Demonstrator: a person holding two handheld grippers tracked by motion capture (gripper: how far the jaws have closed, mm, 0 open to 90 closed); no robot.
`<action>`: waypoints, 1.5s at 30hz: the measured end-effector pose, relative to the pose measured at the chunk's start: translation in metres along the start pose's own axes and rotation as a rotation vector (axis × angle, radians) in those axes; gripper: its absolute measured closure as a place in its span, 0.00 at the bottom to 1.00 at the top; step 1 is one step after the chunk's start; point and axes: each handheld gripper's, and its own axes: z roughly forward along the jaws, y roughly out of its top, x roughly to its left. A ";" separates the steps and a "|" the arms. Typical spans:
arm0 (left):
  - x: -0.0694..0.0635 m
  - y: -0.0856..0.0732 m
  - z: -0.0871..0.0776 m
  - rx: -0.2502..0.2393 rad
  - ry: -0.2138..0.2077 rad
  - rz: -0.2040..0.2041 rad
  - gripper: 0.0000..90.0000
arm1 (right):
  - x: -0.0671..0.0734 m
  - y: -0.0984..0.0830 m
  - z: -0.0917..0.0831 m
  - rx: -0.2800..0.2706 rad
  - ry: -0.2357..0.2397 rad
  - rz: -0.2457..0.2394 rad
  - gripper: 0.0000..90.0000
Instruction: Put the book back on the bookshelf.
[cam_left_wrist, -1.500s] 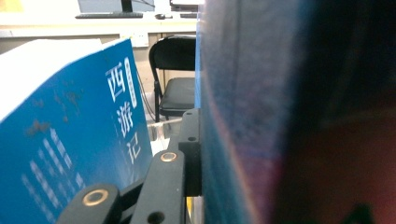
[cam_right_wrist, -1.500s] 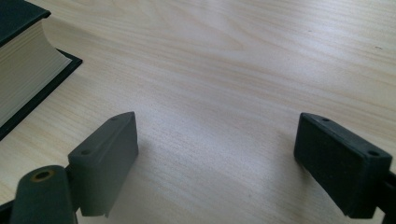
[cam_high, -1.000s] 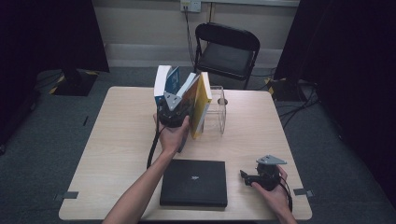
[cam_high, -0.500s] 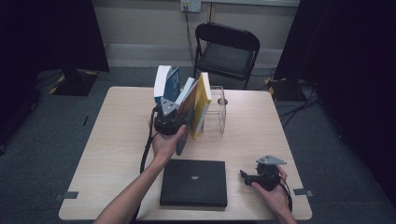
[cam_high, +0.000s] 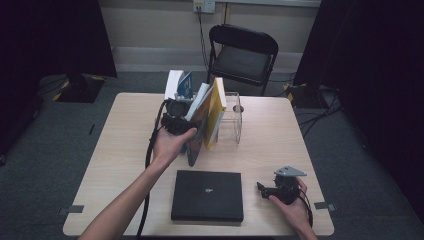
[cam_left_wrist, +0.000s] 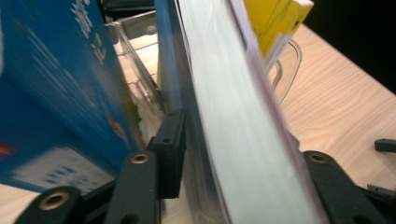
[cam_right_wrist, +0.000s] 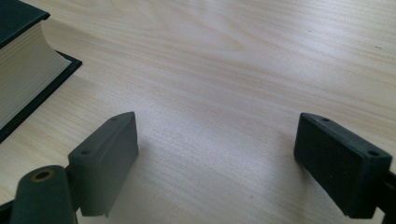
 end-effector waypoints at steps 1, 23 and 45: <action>0.000 0.005 -0.001 0.014 -0.004 -0.008 0.65 | 0.000 0.000 0.000 0.000 0.001 0.000 0.15; 0.003 0.075 0.029 0.428 0.012 -0.083 0.74 | 0.002 0.001 0.000 0.007 -0.007 0.005 0.15; 0.019 0.094 0.036 0.217 0.123 -0.177 0.82 | 0.003 0.003 0.002 0.003 -0.003 0.000 0.15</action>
